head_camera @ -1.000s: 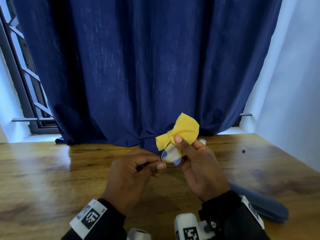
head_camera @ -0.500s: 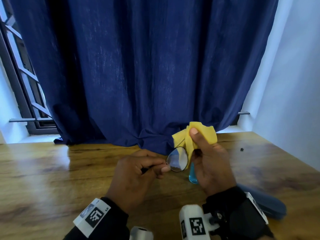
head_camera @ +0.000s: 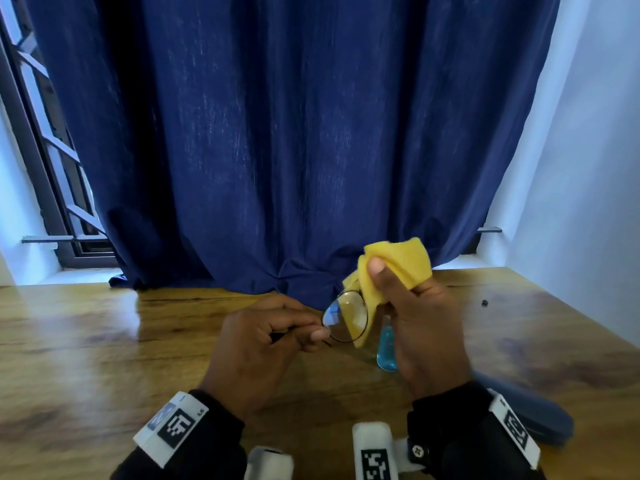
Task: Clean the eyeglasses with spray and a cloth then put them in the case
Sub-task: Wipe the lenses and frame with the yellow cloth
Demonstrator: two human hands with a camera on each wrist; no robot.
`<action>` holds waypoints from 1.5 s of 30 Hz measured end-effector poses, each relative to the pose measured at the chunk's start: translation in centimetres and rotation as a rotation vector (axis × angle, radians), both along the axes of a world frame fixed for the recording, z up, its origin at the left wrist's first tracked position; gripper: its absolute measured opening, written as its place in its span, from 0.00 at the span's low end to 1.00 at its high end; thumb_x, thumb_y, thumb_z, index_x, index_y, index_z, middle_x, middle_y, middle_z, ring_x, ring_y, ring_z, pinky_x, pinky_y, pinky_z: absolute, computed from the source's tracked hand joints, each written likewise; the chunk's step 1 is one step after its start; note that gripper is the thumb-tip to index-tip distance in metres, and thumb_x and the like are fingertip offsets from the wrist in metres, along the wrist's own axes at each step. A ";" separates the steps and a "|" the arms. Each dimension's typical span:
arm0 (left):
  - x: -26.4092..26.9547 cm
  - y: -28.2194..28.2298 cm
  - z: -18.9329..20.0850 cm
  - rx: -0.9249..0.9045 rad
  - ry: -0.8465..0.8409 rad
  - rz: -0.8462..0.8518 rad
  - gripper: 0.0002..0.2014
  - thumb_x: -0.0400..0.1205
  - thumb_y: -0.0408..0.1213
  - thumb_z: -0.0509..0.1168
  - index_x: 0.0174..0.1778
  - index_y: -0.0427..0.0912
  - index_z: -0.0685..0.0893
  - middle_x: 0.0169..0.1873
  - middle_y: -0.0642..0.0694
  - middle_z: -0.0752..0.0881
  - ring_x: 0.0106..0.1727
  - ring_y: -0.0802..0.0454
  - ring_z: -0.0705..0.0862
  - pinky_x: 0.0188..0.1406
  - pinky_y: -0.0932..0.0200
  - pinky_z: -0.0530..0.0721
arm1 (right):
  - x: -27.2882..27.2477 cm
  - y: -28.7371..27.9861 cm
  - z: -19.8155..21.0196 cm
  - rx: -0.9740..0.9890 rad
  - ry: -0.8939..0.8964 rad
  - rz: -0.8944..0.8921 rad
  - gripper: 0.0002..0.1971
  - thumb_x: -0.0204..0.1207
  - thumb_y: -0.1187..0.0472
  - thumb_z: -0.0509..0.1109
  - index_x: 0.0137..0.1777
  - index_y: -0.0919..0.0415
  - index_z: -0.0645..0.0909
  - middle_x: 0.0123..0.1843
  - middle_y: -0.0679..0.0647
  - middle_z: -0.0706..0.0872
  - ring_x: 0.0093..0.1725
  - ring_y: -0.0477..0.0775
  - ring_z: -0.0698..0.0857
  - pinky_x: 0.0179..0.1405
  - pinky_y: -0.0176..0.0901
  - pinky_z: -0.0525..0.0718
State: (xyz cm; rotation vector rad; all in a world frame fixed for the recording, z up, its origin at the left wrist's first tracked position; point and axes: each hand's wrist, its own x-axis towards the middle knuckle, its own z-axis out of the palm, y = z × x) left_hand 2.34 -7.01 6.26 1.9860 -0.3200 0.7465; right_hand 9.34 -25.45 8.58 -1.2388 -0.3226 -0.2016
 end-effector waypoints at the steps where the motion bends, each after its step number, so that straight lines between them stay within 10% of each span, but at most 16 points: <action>1: 0.0 -0.2 0.0 0.014 -0.005 -0.006 0.05 0.74 0.46 0.76 0.41 0.53 0.96 0.40 0.58 0.93 0.44 0.55 0.92 0.43 0.72 0.85 | 0.0 -0.3 0.2 -0.007 -0.005 -0.043 0.19 0.65 0.44 0.81 0.42 0.62 0.91 0.43 0.61 0.95 0.48 0.65 0.94 0.55 0.57 0.93; 6: -0.1 -0.7 0.0 -0.006 0.039 -0.079 0.07 0.72 0.44 0.77 0.40 0.47 0.97 0.40 0.56 0.93 0.43 0.56 0.92 0.40 0.73 0.85 | 0.2 -0.1 0.1 0.073 0.026 -0.089 0.11 0.72 0.45 0.79 0.37 0.52 0.90 0.39 0.60 0.90 0.42 0.62 0.89 0.57 0.63 0.89; 9: -0.1 -0.5 0.0 -0.023 0.104 -0.098 0.09 0.70 0.52 0.77 0.40 0.52 0.97 0.42 0.54 0.94 0.43 0.55 0.92 0.40 0.66 0.86 | -0.1 0.0 0.2 0.015 0.019 -0.022 0.21 0.69 0.40 0.78 0.42 0.60 0.89 0.48 0.73 0.90 0.53 0.78 0.88 0.61 0.74 0.87; 13: -0.2 -0.3 0.4 -0.083 0.062 -0.042 0.13 0.74 0.54 0.73 0.43 0.51 0.95 0.45 0.52 0.95 0.45 0.54 0.91 0.39 0.63 0.87 | -1.2 0.4 0.4 -0.271 -0.062 0.089 0.29 0.72 0.38 0.76 0.46 0.70 0.88 0.46 0.73 0.91 0.49 0.75 0.90 0.52 0.74 0.89; 19: -0.3 -0.4 0.0 -0.087 0.096 0.131 0.14 0.68 0.56 0.77 0.43 0.52 0.89 0.41 0.53 0.93 0.44 0.56 0.92 0.43 0.57 0.91 | -1.8 1.0 0.5 -0.539 -0.144 0.052 0.26 0.77 0.40 0.74 0.27 0.60 0.78 0.20 0.50 0.79 0.21 0.42 0.77 0.32 0.44 0.76; 24: -0.4 -0.6 0.3 -0.154 0.050 0.167 0.15 0.68 0.48 0.80 0.44 0.48 0.83 0.39 0.48 0.91 0.39 0.54 0.91 0.38 0.65 0.89 | -1.3 1.1 0.1 -0.555 -0.209 -0.014 0.24 0.74 0.36 0.72 0.34 0.58 0.84 0.33 0.55 0.90 0.31 0.48 0.88 0.51 0.54 0.87; 29: -0.7 -0.8 0.5 -0.060 0.003 0.193 0.08 0.75 0.44 0.79 0.44 0.54 0.86 0.42 0.57 0.92 0.46 0.56 0.91 0.42 0.65 0.88 | -2.1 1.1 0.7 -0.404 -0.197 -0.077 0.16 0.71 0.48 0.80 0.30 0.57 0.86 0.28 0.46 0.90 0.27 0.37 0.86 0.32 0.24 0.80; 34: -0.4 -0.4 0.4 -0.087 0.033 0.168 0.08 0.76 0.43 0.78 0.48 0.52 0.88 0.42 0.58 0.93 0.45 0.61 0.91 0.43 0.72 0.85 | -2.3 1.4 0.9 -0.450 -0.131 -0.063 0.19 0.76 0.47 0.76 0.28 0.57 0.85 0.26 0.39 0.89 0.31 0.35 0.88 0.67 0.60 0.81; 39: 0.1 1.1 0.6 -0.331 0.058 0.108 0.07 0.76 0.37 0.76 0.49 0.42 0.91 0.44 0.50 0.96 0.45 0.59 0.93 0.44 0.71 0.87 | -1.7 1.3 0.7 -0.362 -0.143 -0.041 0.15 0.78 0.49 0.73 0.32 0.54 0.87 0.29 0.46 0.92 0.30 0.37 0.89 0.33 0.22 0.80; 45: 0.4 1.8 0.3 -0.511 0.126 0.025 0.15 0.74 0.45 0.74 0.52 0.40 0.91 0.46 0.43 0.96 0.45 0.53 0.94 0.46 0.64 0.89 | -1.2 1.1 0.1 -0.254 -0.108 -0.043 0.21 0.79 0.44 0.70 0.41 0.63 0.90 0.34 0.58 0.92 0.33 0.48 0.90 0.38 0.33 0.86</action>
